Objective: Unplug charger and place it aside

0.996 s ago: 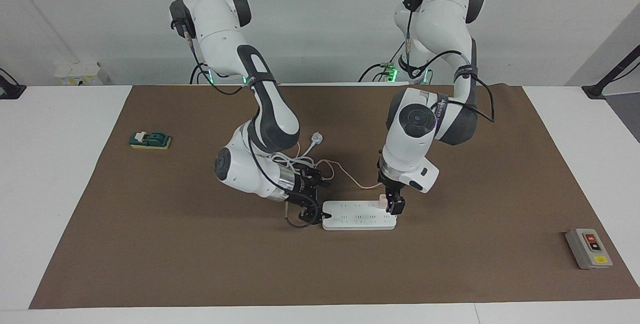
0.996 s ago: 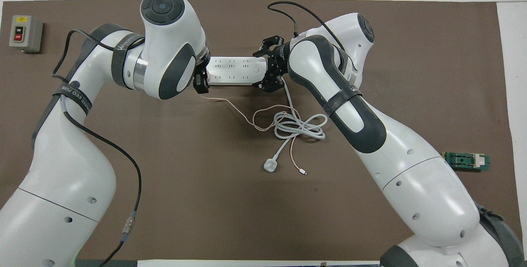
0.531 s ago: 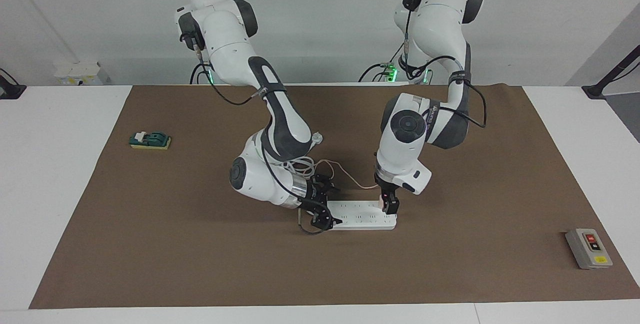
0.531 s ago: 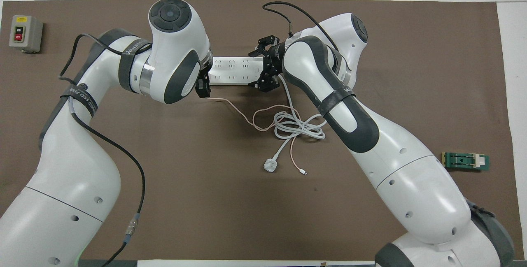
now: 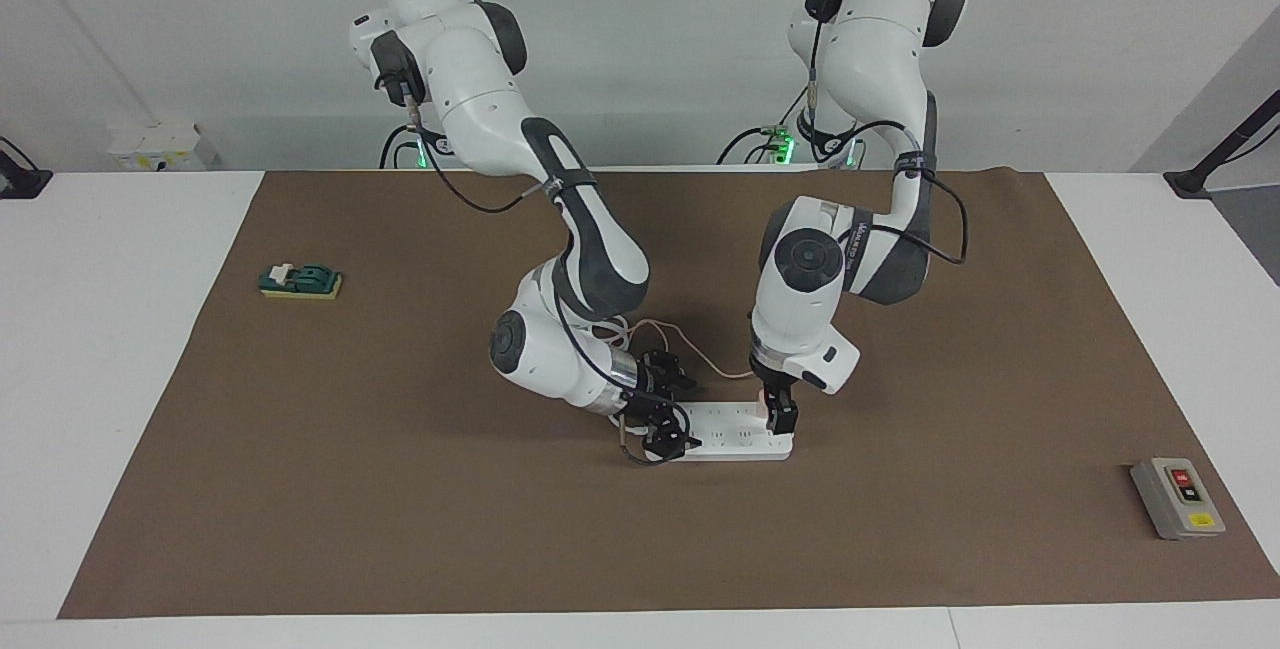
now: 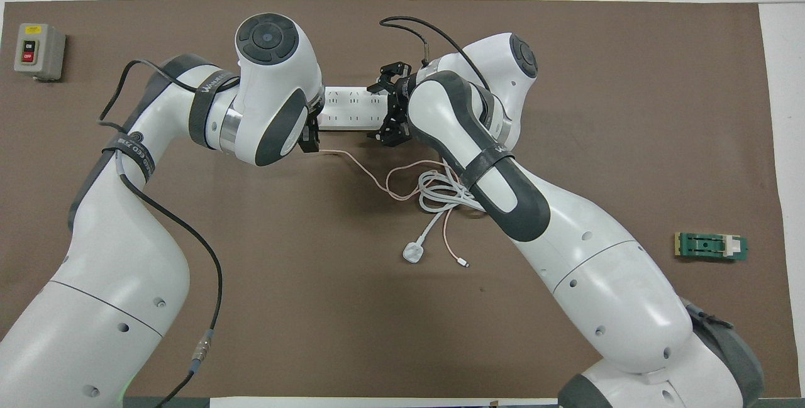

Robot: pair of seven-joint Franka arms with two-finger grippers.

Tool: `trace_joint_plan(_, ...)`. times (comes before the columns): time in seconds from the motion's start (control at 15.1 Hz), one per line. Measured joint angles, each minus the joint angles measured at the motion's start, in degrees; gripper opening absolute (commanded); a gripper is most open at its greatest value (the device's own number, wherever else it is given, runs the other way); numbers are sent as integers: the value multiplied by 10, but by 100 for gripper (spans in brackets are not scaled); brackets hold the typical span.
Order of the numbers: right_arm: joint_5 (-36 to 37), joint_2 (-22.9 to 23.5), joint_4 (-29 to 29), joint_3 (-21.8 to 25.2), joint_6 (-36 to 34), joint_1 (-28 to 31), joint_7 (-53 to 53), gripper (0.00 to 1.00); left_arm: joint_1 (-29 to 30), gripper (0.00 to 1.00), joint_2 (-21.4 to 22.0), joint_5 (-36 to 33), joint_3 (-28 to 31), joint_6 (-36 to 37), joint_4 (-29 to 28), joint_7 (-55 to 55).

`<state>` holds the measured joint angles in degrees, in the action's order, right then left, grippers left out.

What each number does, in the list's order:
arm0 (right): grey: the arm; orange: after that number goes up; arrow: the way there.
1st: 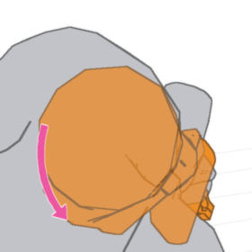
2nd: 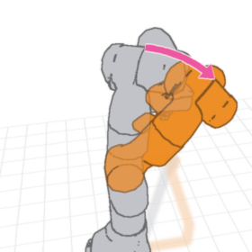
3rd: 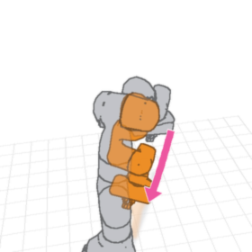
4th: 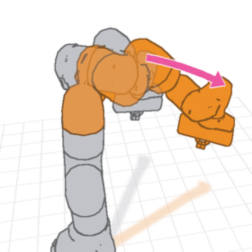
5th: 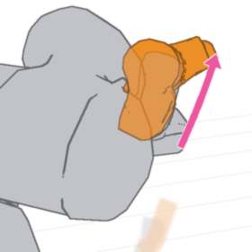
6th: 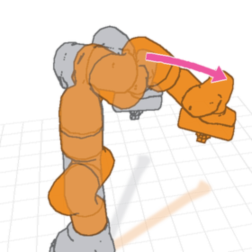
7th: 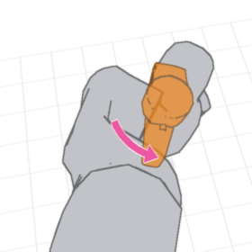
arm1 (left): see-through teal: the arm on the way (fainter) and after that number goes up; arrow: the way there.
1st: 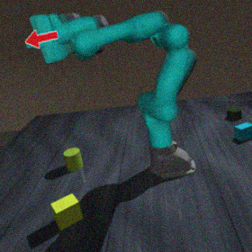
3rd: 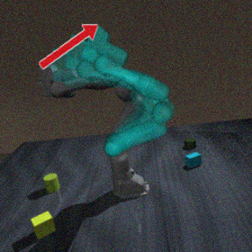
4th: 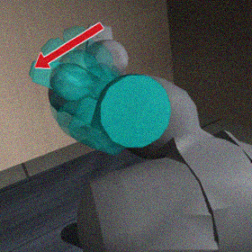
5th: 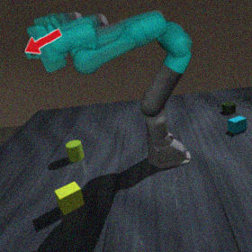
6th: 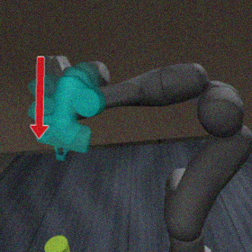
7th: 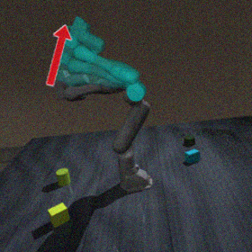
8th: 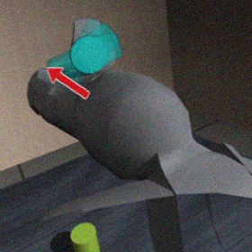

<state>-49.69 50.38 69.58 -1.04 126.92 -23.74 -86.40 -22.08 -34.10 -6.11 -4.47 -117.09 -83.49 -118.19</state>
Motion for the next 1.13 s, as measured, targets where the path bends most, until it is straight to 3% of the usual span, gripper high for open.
trace_joint_plan(0.2,16,1,-3,0,1,0,0,100,1,84,0,-7,1,-2,-2,0)
trace_joint_plan(0.4,17,5,-7,1,6,1,0,100,1,56,1,-12,1,-3,-2,0)
trace_joint_plan(0.46,17,6,-8,1,7,1,1,100,1,51,1,-15,1,-3,-3,0)
trace_joint_plan(0.93,19,15,-18,1,12,1,4,100,0,47,1,-17,0,-8,-4,1)
trace_joint_plan(1.13,21,23,-23,1,21,1,4,100,0,13,1,-17,0,-11,-5,1)
